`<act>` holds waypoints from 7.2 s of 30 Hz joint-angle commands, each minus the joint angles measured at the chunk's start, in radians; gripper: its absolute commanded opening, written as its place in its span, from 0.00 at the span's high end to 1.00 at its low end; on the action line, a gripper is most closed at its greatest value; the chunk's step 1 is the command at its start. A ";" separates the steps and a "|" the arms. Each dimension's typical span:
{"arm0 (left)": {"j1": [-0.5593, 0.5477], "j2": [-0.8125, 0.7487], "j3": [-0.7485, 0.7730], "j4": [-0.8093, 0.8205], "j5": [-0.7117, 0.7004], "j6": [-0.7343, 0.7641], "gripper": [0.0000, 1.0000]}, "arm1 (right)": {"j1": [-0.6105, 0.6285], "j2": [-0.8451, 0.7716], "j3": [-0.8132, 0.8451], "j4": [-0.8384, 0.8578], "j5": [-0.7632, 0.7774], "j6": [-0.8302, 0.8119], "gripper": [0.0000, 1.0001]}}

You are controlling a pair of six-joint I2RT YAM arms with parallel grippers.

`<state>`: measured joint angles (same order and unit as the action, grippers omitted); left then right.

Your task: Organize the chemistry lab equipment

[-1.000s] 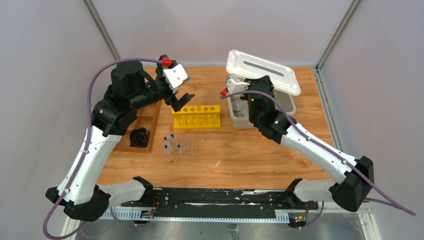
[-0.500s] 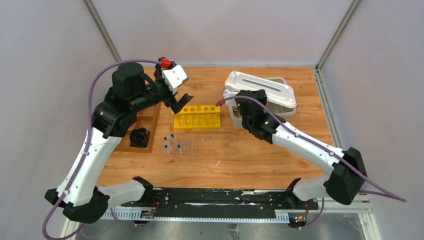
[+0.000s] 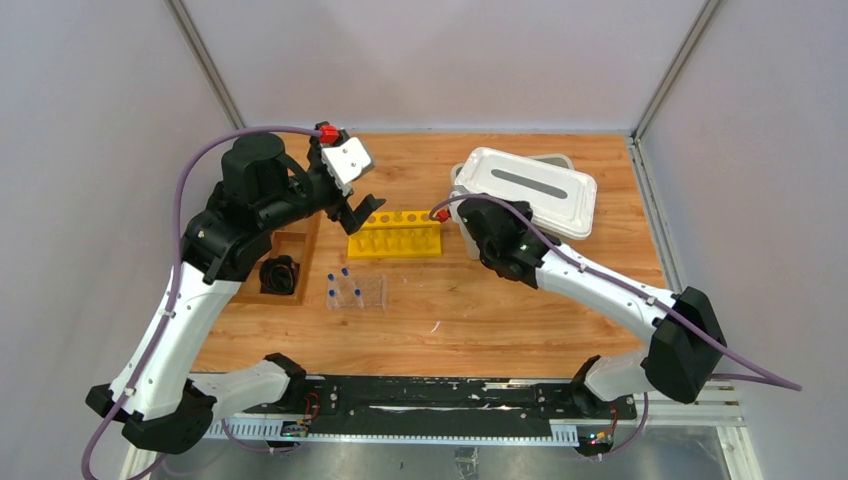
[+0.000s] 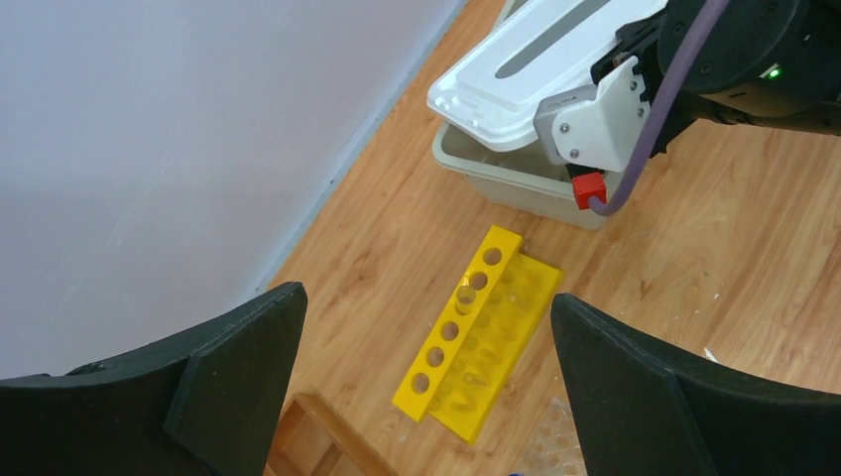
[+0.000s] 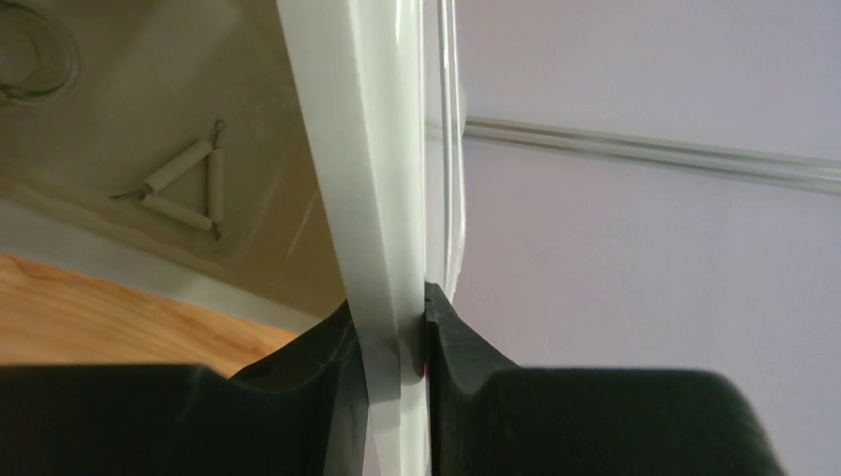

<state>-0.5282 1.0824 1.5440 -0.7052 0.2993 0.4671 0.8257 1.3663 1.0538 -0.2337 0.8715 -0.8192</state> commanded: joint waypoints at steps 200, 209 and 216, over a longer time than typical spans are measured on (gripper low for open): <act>0.568 -0.154 -1.133 0.795 -0.125 -0.256 0.00 | -0.537 -0.458 -0.845 0.805 -0.192 0.853 0.00; 0.573 0.023 -1.155 1.024 -0.132 -0.305 0.00 | -0.616 -0.329 -0.901 0.980 -0.196 0.895 0.00; 0.575 0.058 -1.196 1.142 -0.156 -0.314 0.00 | -0.715 -0.245 -0.867 1.031 -0.288 0.880 0.00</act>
<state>0.0380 1.1568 0.3679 0.3153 0.1677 0.1612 0.1658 1.0988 0.1562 0.7086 0.6258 0.0578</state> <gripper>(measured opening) 0.997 0.999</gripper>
